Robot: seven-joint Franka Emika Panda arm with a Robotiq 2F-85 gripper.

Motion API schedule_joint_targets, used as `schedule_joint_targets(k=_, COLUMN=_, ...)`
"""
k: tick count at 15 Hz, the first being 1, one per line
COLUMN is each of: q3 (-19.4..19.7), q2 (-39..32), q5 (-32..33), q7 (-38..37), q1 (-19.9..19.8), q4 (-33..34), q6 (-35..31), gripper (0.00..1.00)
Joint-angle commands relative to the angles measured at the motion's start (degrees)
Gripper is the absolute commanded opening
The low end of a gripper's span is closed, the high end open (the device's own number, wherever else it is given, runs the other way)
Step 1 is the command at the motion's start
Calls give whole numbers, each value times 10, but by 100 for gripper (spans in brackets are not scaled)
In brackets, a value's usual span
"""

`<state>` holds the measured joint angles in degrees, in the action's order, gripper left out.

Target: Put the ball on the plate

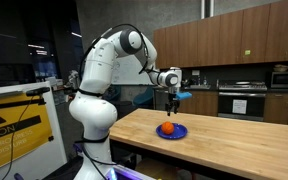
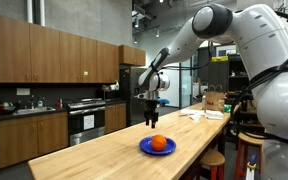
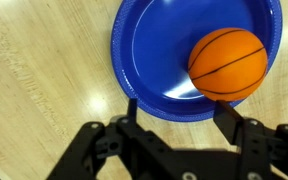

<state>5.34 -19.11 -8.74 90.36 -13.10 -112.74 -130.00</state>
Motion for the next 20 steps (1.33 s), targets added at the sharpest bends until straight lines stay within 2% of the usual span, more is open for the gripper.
schedule_joint_targets(k=1, q3=-7, q2=0, q5=3, q7=-2, q1=-7, q4=1, q6=1, gripper=80)
schedule_joint_targets(k=5, q3=-7, q2=0, q5=3, q7=-2, q1=-7, q4=1, q6=1, gripper=80)
schedule_joint_targets(k=6, q3=-7, q2=0, q5=3, q7=-2, q1=-7, q4=1, q6=1, gripper=95)
schedule_joint_targets(k=8, q3=-8, q2=9, q5=16, q7=-7, q1=1, q4=-10, q6=-9, gripper=99)
schedule_joint_targets(k=17, q3=-19, q2=29, q5=106, q7=-40, q1=39, q4=-73, q6=-73, gripper=100)
schedule_joint_targets(k=18, q3=-23, q2=3, q5=88, q7=-25, q1=27, q4=-41, q6=-51, gripper=100)
schedule_joint_targets(k=20, q3=-26, q2=2, q5=90, q7=-28, q1=28, q4=-44, q6=-52, gripper=100)
